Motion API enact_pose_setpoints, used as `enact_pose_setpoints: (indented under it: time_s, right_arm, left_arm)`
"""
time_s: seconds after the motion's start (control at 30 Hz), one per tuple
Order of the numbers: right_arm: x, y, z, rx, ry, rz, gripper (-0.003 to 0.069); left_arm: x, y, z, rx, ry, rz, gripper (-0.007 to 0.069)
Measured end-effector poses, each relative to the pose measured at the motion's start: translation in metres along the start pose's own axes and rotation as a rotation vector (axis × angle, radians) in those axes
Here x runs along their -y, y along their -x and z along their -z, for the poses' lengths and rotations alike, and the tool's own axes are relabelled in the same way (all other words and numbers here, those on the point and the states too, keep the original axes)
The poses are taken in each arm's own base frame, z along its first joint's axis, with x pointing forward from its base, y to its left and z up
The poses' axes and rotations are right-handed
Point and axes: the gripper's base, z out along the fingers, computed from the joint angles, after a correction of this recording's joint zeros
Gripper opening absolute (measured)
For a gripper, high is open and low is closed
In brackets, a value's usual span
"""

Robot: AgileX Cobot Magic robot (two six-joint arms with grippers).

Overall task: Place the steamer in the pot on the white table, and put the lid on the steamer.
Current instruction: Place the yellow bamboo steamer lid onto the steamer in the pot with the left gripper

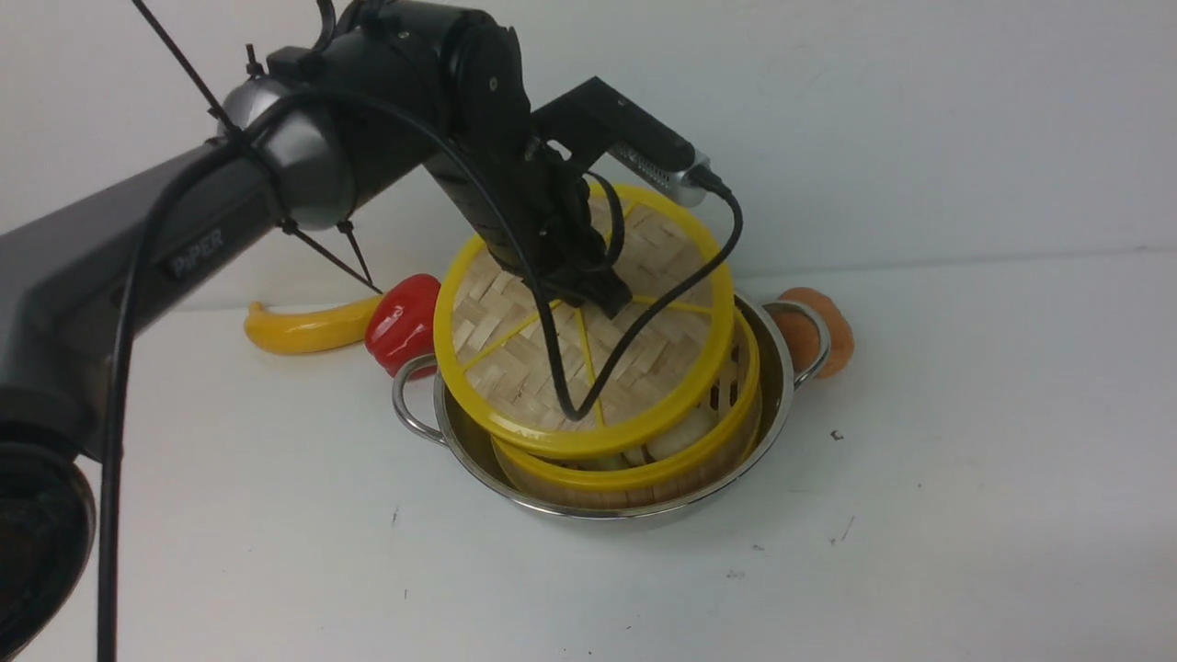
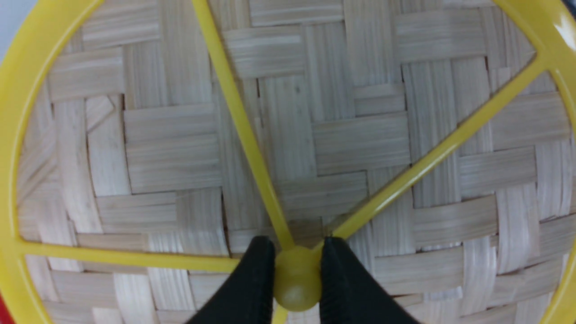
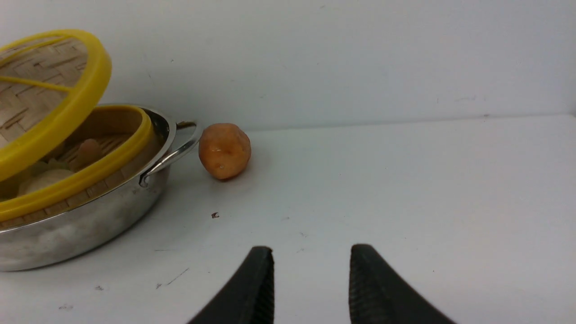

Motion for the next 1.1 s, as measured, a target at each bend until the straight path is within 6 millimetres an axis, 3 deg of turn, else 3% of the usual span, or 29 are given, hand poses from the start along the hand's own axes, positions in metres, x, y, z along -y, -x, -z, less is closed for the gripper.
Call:
enact_pose_setpoints:
  time_s: [0.57, 1.1]
  right_arm:
    - [0.000, 0.000, 0.000, 0.000, 0.000, 0.000, 0.0250]
    - [0.000, 0.000, 0.000, 0.000, 0.000, 0.000, 0.0250]
  left_arm:
    - [0.010, -0.002, -0.026, -0.038, -0.047, 0.003, 0.0115]
    - [0.011, 0.000, -0.032, -0.005, -0.044, -0.033, 0.0115]
